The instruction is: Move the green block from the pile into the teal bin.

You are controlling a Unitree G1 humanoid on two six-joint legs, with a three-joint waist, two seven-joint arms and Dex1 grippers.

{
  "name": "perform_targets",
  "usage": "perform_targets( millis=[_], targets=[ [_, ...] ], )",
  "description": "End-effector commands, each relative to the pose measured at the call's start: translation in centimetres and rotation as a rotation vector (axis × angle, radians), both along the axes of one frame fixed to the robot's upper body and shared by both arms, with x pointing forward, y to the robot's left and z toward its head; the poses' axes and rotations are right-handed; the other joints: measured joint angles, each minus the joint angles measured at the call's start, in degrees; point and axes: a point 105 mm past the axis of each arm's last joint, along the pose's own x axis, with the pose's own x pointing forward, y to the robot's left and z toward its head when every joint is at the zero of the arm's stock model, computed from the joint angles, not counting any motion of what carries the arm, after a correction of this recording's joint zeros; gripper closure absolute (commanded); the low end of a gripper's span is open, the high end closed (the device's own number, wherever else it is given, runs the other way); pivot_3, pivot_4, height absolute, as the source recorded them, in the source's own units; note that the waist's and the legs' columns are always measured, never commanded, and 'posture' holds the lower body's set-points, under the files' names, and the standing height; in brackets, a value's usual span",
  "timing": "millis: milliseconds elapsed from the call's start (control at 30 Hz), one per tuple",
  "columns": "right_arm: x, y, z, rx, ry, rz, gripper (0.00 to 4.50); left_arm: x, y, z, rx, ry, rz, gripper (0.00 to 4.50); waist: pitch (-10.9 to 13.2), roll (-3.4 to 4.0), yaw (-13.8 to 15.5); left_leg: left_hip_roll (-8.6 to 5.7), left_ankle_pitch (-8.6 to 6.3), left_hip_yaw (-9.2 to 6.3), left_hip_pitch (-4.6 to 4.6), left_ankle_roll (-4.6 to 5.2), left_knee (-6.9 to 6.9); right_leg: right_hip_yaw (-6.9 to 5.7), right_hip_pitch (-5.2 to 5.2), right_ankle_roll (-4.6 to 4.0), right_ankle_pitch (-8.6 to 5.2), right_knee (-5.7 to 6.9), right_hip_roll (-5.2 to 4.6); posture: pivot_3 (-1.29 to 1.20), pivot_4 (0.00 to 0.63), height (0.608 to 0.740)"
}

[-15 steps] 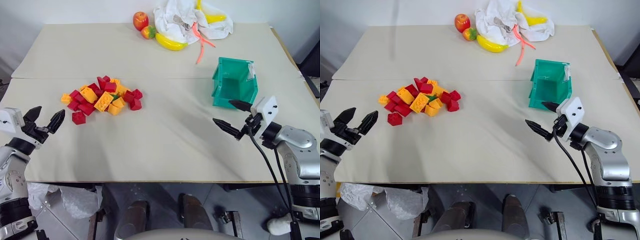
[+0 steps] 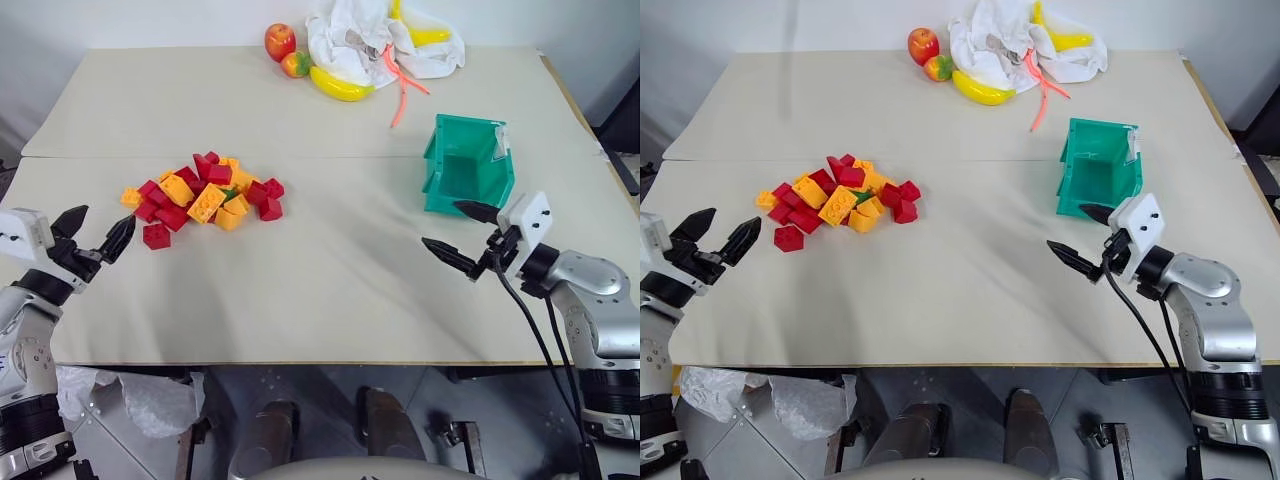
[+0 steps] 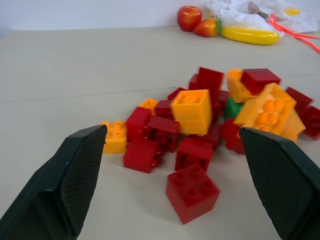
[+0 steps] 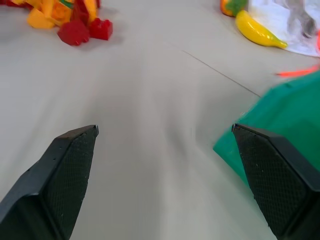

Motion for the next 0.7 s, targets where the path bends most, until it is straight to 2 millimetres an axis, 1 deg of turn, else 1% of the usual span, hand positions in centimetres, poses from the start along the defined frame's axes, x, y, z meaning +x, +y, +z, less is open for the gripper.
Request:
perform_targets(
  millis=[33, 133, 167, 200, 233, 300, 400, 500, 533, 600, 633, 700],
  targets=[
    [-1.4, 4.1, 1.6, 0.012, -0.042, 0.145, 0.02, 0.6, -2.3, 2.4, 0.073, -0.066, -0.154, 0.0, 0.0, 0.01, 0.0, 0.0, 0.0, -0.01, -0.01, 0.0, 0.01, -0.01, 0.0, 0.0, 0.0, 0.0, 0.0, 0.0, 0.15, 0.74],
    [-1.8, 5.6, 1.8, 0.018, -0.044, 0.183, 0.02, 1.3, -2.8, 2.4, 0.099, -0.058, -0.199, 0.0, 0.0, 0.01, 0.0, 0.0, -0.01, -0.04, -0.04, -0.02, 0.04, -0.04, 0.0, -0.01, 0.0, -0.01, 0.0, 0.0, 0.15, 0.74],
    [-1.9, 6.0, 1.9, 0.017, -0.049, 0.192, 0.0, 1.7, -2.9, 2.5, 0.108, -0.054, -0.209, 0.4, 0.0, 0.01, 0.0, -0.02, -0.01, -0.04, -0.04, -0.01, 0.03, -0.03, 0.0, -0.01, 0.01, -0.02, -0.01, 0.0, 0.15, 0.74],
    [-1.9, 6.2, 2.0, 0.018, -0.052, 0.2, 0.0, 2.1, -2.9, 2.7, 0.112, -0.057, -0.214, 0.55, 0.0, 0.01, 0.0, -0.03, -0.02, -0.04, -0.04, 0.0, 0.03, -0.03, 0.0, 0.0, 0.01, -0.02, -0.01, 0.0, 0.15, 0.74],
    [-1.9, 6.3, 2.0, 0.017, -0.053, 0.203, 0.0, 2.3, -2.9, 2.9, 0.113, -0.06, -0.218, 0.82, 0.0, 0.01, 0.0, -0.04, -0.02, -0.04, -0.04, 0.0, 0.04, -0.04, 0.0, 0.0, 0.01, -0.02, -0.02, 0.0, 0.15, 0.74],
    [-2.0, 6.4, 2.1, 0.024, -0.051, 0.216, 0.0, 2.8, -2.9, 3.3, 0.101, -0.066, -0.232, 1.52, 0.0, 0.01, 0.0, -0.04, -0.02, -0.04, -0.05, 0.0, 0.03, -0.04, -0.01, 0.0, 0.01, -0.02, -0.01, 0.0, 0.15, 0.74],
    [-2.0, 6.6, 2.2, 0.017, -0.059, 0.242, 0.0, 4.2, -2.4, 3.4, 0.063, -0.038, -0.224, 2.47, 0.0, 0.0, 0.1, -0.04, -0.01, -0.06, -0.06, 0.0, 0.05, -0.09, -0.01, 0.0, 0.01, -0.01, 0.01, 0.0, 0.15, 0.74],
    [-1.6, 6.9, 2.2, 0.016, -0.061, 0.243, 0.0, 6.7, -1.4, 2.9, 0.033, 0.047, -0.147, 3.39, 0.0, -0.01, 0.1, -0.1, -0.01, -0.05, -0.06, 0.0, 0.08, -0.09, -0.01, 0.01, 0.01, 0.0, 0.0, 0.0, 0.15, 0.74],
    [-1.4, 7.0, 2.1, 0.013, -0.062, 0.246, 0.0, 7.5, -1.4, 2.6, 0.035, 0.078, -0.141, 3.72, 0.0, -0.02, 0.0, -0.16, -0.01, -0.05, -0.07, 0.0, 0.1, -0.11, -0.01, 0.02, 0.02, 0.02, 0.03, 0.0, 0.15, 0.74],
    [-1.3, 7.1, 2.1, 0.007, -0.063, 0.248, 0.0, 8.3, -1.7, 2.1, 0.049, 0.116, -0.149, 4.39, 0.0, -0.02, -0.1, -0.23, -0.01, -0.04, -0.07, 0.0, 0.1, -0.1, -0.02, 0.04, 0.03, 0.12, 0.03, 0.0, 0.15, 0.74],
    [-1.2, 7.1, 2.1, 0.003, -0.066, 0.247, 0.0, 8.7, -2.0, 1.9, 0.056, 0.132, -0.161, 4.47, 0.0, -0.02, -0.2, -0.23, -0.02, -0.03, -0.07, 0.01, 0.08, -0.1, -0.02, 0.04, 0.03, 0.22, 0.02, 0.0, 0.15, 0.74],
    [-1.1, 7.2, 2.1, 0.001, -0.066, 0.251, 0.0, 9.6, -2.9, 1.9, 0.064, 0.159, -0.181, 4.47, 0.0, -0.03, -0.3, -0.24, -0.03, -0.03, -0.11, 0.03, 0.05, -0.11, -0.07, 0.04, 0.03, 0.21, 0.03, 0.0, 0.15, 0.74]
  ],
)
